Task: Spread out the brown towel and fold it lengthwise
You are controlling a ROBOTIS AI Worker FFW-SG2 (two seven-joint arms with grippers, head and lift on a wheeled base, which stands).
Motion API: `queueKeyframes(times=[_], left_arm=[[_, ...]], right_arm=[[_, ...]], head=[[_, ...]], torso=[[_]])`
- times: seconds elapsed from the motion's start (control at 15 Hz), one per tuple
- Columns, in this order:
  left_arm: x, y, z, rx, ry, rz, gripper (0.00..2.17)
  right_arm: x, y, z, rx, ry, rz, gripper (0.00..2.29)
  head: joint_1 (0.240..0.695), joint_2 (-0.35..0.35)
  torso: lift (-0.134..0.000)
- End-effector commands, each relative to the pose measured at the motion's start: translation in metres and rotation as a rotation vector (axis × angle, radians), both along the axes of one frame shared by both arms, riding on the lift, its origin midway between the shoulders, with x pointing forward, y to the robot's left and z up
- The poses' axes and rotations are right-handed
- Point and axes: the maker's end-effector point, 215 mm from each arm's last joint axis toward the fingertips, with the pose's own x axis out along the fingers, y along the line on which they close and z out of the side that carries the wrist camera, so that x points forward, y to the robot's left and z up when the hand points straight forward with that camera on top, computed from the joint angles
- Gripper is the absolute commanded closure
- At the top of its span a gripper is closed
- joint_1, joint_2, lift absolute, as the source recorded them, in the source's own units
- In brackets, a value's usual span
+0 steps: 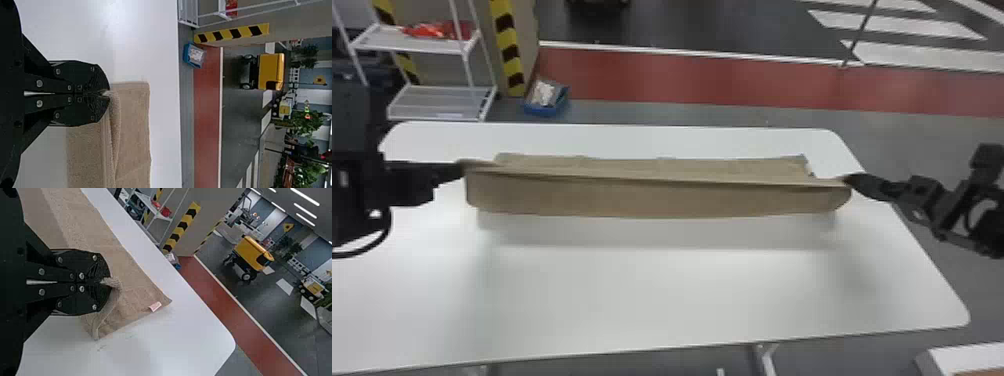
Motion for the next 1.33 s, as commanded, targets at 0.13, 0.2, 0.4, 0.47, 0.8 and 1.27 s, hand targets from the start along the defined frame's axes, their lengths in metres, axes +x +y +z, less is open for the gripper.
queueKeyframes(times=[0.13, 0.2, 0.4, 0.47, 0.8, 1.27], left_arm=[[0.037, -0.008, 0.013, 0.006, -0.022, -0.004, 1.48], [0.043, -0.007, 0.013, 0.018, -0.021, -0.003, 1.48], [0.06, -0.01, 0.009, 0.046, -0.022, -0.011, 1.48], [0.063, -0.009, 0.002, 0.075, -0.009, -0.008, 1.48], [0.087, -0.028, -0.003, 0.182, -0.045, -0.046, 1.48], [0.121, -0.05, -0.015, 0.276, -0.101, -0.057, 1.25]], right_arm=[[0.032, -0.011, 0.018, -0.017, -0.058, -0.055, 1.65], [0.038, -0.015, 0.018, -0.029, -0.061, -0.072, 1.64], [0.06, -0.015, 0.015, -0.086, -0.108, -0.111, 1.57], [0.065, -0.007, 0.015, -0.102, -0.12, -0.1, 1.57], [0.083, 0.027, 0.007, -0.165, -0.137, -0.066, 1.43], [0.107, -0.001, 0.01, -0.333, -0.22, -0.289, 0.52]], head=[[0.666, -0.154], [0.659, -0.155], [0.635, -0.16], [0.631, -0.161], [0.627, -0.14], [0.604, -0.149]], torso=[[-0.12], [-0.12], [-0.12], [-0.12], [-0.12], [-0.12]])
